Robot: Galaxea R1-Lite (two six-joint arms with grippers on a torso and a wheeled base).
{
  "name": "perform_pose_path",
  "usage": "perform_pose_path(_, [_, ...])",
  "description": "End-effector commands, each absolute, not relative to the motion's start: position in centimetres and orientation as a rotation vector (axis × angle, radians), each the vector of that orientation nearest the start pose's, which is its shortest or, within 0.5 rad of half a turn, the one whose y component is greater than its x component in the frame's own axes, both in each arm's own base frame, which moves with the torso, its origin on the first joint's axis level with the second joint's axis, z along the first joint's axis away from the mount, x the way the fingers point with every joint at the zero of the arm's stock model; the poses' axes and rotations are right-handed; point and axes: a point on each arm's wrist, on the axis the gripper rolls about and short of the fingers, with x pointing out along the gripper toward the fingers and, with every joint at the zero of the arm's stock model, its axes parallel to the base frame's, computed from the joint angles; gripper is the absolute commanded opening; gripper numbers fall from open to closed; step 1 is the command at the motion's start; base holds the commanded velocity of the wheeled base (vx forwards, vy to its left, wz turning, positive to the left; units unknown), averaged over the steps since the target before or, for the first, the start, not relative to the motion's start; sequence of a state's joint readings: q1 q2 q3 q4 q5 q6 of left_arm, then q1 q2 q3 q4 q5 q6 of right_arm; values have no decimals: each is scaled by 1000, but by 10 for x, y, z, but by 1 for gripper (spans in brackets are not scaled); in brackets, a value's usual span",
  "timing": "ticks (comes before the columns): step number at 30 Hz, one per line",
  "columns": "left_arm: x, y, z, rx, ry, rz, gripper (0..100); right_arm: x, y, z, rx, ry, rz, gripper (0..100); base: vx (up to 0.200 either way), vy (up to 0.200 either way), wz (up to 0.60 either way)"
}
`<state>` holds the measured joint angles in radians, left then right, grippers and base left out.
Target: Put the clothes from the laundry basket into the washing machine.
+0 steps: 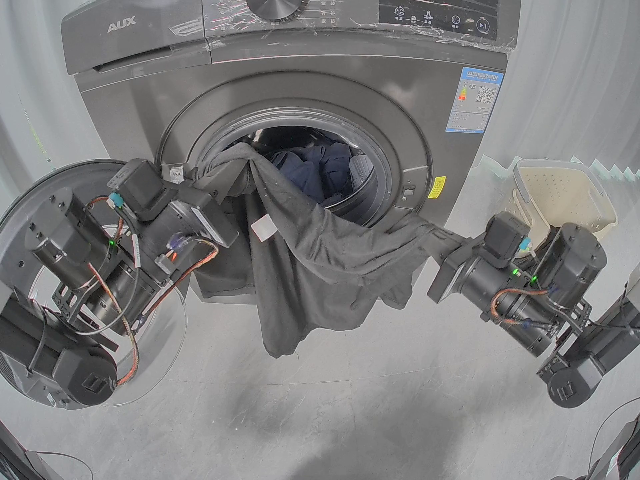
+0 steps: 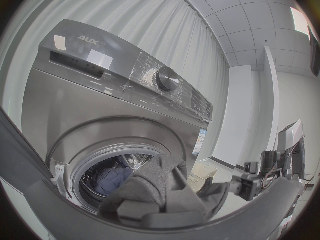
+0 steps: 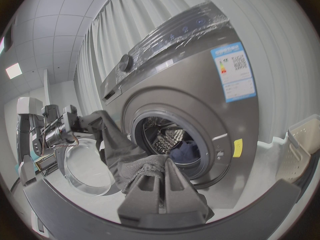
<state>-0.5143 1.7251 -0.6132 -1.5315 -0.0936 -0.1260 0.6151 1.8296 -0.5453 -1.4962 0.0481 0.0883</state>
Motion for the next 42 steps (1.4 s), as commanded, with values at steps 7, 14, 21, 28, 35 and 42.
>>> perform_pose_path(7, [255,-155,214,-226,-384,-611,0,242,203,106,93,24,735,100,0,0,0])
perform_pose_path(14, [254,-159,217,-233,-398,-627,0,225,210,80,43,139,795,100,0,0,0])
perform_pose_path(21, [252,-159,220,-234,-407,-628,0,245,223,78,56,96,783,100,0,0,0])
perform_pose_path(28, [252,-158,222,-236,-415,-627,0,240,233,59,37,153,843,100,0,0,0])
perform_pose_path(35, [252,-158,222,-236,-415,-627,0,225,232,42,12,236,869,100,0,0,0])
perform_pose_path(42, [251,-157,222,-236,-416,-627,0,233,234,46,24,204,861,100,0,0,0])
